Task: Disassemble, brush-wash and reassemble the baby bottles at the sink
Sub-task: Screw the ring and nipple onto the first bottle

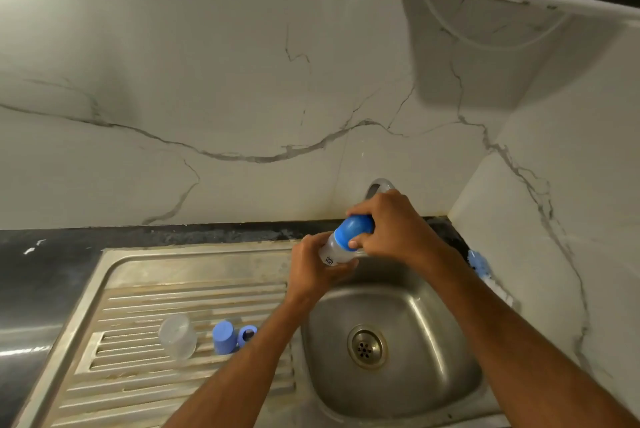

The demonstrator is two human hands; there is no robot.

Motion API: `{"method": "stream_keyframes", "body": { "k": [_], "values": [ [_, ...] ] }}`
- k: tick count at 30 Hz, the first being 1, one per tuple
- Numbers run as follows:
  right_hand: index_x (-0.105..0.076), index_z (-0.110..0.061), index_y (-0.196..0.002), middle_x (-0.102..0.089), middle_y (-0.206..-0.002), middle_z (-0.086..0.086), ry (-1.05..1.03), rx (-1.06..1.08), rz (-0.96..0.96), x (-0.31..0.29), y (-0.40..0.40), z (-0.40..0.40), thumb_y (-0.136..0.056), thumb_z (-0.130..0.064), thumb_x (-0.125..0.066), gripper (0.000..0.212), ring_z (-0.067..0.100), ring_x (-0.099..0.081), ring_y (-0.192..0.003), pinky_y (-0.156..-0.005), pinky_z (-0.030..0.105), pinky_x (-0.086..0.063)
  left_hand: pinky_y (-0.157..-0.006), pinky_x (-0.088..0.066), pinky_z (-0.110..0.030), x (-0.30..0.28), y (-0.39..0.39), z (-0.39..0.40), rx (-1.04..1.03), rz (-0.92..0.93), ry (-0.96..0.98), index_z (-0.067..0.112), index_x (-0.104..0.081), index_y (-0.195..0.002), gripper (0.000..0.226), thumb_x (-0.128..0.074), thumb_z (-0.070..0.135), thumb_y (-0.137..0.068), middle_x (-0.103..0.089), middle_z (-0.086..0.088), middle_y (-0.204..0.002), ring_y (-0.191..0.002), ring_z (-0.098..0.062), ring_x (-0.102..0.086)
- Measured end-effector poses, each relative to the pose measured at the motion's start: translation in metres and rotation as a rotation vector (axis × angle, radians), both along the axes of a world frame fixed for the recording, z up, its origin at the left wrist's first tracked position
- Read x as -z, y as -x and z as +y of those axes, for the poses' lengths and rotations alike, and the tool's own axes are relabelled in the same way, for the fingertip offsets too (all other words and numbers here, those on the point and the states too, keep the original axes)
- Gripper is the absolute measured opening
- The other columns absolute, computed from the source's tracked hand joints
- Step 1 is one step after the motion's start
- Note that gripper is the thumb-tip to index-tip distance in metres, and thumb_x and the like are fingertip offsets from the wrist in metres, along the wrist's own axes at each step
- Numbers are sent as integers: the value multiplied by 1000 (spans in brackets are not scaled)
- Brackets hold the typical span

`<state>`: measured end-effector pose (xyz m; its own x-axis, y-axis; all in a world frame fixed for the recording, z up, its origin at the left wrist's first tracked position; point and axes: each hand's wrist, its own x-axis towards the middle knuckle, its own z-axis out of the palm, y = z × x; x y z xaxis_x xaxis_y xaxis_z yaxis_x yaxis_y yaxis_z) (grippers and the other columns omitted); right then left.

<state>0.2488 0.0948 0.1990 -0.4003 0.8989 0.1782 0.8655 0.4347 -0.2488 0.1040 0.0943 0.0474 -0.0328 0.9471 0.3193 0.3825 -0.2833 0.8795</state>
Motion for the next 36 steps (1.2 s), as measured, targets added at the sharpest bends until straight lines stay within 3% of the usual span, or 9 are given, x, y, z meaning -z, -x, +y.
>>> {"method": "stream_keyframes", "body": {
  "k": [4,9,14,19,23,27,31,34,36],
  "values": [
    [-73,-15,-82,-66,-66,-3,-62,154,47,12,6,2,-73,-63,-74,49,9,-61,-58,-63,23,-57,-75,-60,-34,2,2,0,-5,-3,1,28,-68,-118,59,-88,48,-67,-71,12,-97,-84,-12,-67],
    [-68,-14,-85,-65,-67,-3,52,186,-50,8,12,2,-66,-78,-67,66,9,-63,-57,-65,25,-58,-69,-57,-20,1,3,-8,38,-67,74,24,-70,-114,48,-89,36,-72,-72,13,-90,-79,-3,-68],
    [-64,-20,-130,-61,-102,-7,98,-38,53,-14,5,2,-77,-22,-84,56,13,-61,-93,-91,30,-56,-69,-57,-20,-11,14,-1,42,-32,79,24,-69,-114,50,-90,37,-70,-72,12,-87,-75,-3,-67],
    [-75,-11,-88,-66,-69,-1,-51,72,61,9,14,5,-79,-36,-79,27,9,-57,-62,-64,20,-51,-70,-56,-25,-1,19,4,-14,35,44,26,-70,-117,58,-90,46,-67,-71,12,-89,-77,-9,-65],
    [-56,-12,-68,-50,-57,-3,-72,197,1,28,22,3,-82,-55,-70,47,11,-51,-53,-55,19,-42,-68,-52,-20,5,20,2,14,35,55,20,-73,-116,54,-92,34,-67,-73,9,-89,-75,-8,-66],
    [-65,-14,-83,-58,-67,-3,29,133,-16,14,20,10,-80,-59,-72,46,10,-57,-61,-62,22,-48,-65,-50,-12,4,21,0,30,-11,75,18,-72,-116,53,-91,31,-69,-73,11,-89,-74,-1,-67],
    [-69,-17,-123,-73,-100,2,68,-21,36,1,17,14,-80,-30,-81,46,10,-63,-81,-84,26,-54,-64,-49,-10,-2,24,4,22,-20,87,21,-69,-118,55,-92,33,-69,-70,14,-86,-75,3,-65],
    [-76,-13,-89,-69,-73,2,-34,12,38,10,28,14,-81,-31,-78,20,11,-60,-64,-68,24,-51,-62,-46,-11,0,28,8,13,-19,65,22,-70,-116,53,-91,37,-69,-70,12,-84,-71,-2,-63],
    [-69,-9,-72,-60,-60,2,-75,92,60,22,35,17,-82,-39,-75,32,12,-57,-55,-59,23,-50,-63,-44,-12,4,32,10,1,-20,57,22,-72,-116,55,-92,38,-68,-71,10,-85,-69,-5,-62]
  ]
}}
